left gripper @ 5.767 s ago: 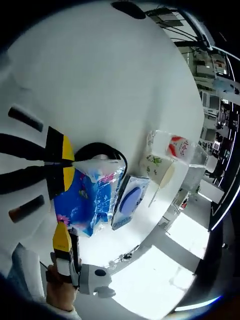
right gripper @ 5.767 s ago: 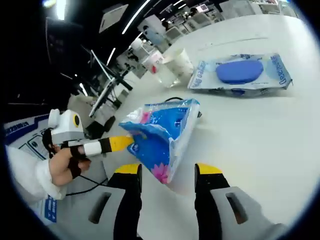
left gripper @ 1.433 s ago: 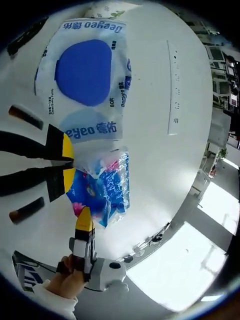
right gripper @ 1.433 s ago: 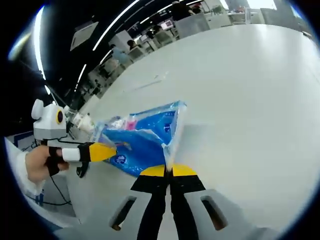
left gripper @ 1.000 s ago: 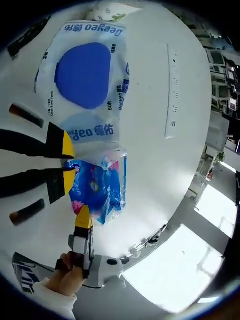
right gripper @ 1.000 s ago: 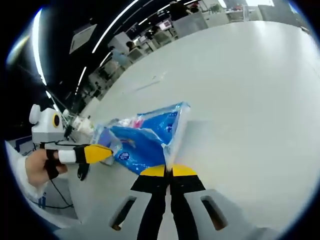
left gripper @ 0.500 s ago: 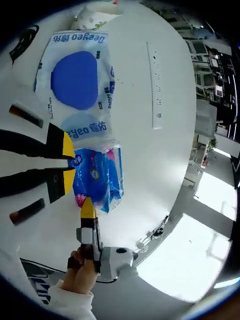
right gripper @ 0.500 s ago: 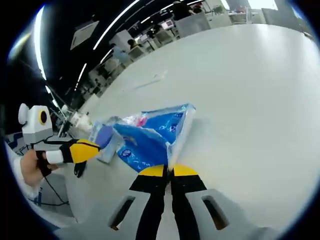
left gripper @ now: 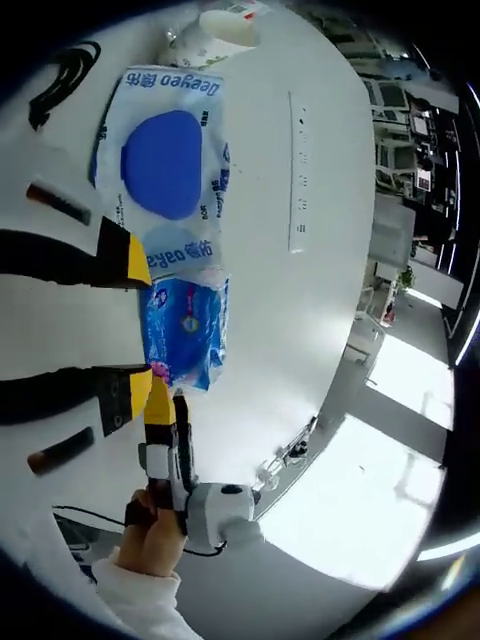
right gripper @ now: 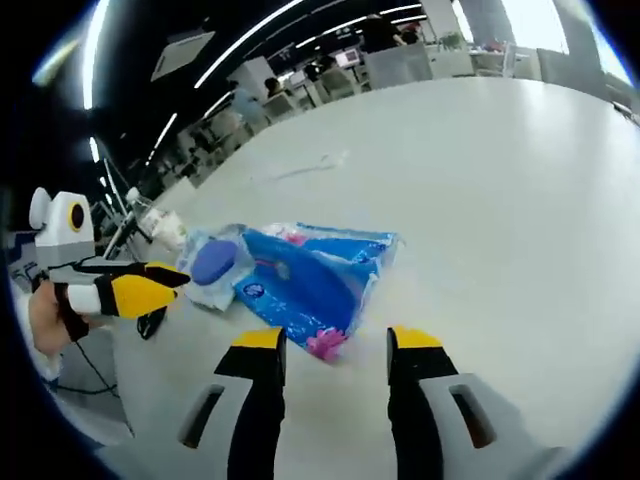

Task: Arrange the tabletop items into an orderly group along one side of the table until the central work area is clear of visible clutter.

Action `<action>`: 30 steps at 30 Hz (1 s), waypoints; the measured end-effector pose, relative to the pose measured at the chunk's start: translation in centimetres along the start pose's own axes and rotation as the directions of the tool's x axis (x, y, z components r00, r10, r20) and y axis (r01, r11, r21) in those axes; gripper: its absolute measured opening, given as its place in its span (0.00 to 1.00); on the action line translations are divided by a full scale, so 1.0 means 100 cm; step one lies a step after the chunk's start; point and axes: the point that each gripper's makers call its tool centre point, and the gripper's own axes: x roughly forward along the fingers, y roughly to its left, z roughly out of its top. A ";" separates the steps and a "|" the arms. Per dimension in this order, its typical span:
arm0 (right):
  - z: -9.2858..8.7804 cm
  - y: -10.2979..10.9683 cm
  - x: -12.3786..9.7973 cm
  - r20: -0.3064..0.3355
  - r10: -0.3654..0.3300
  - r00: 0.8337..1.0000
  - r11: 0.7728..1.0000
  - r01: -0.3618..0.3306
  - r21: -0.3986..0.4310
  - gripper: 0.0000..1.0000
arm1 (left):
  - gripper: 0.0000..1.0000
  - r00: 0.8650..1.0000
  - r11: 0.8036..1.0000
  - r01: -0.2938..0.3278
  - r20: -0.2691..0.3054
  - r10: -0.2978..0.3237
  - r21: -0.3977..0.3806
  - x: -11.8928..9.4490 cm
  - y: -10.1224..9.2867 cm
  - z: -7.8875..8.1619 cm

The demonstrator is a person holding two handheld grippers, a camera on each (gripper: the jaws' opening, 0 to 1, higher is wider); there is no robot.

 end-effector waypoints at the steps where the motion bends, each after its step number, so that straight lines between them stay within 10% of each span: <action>1: -0.002 0.001 -0.001 -0.001 0.000 1.000 1.000 0.000 0.002 0.44 | 0.38 1.000 1.000 -0.008 0.011 0.008 0.004 -0.003 0.001 0.000; 13: -0.015 0.002 -0.029 0.009 -0.059 0.998 0.998 0.059 -0.013 0.82 | 0.79 0.991 0.994 -0.099 0.087 0.102 -0.042 -0.040 0.015 0.001; 30: -0.029 0.016 -0.063 0.050 -0.060 0.997 0.997 0.057 0.056 0.80 | 0.80 0.985 0.992 -0.118 0.117 0.123 -0.053 -0.084 0.021 -0.013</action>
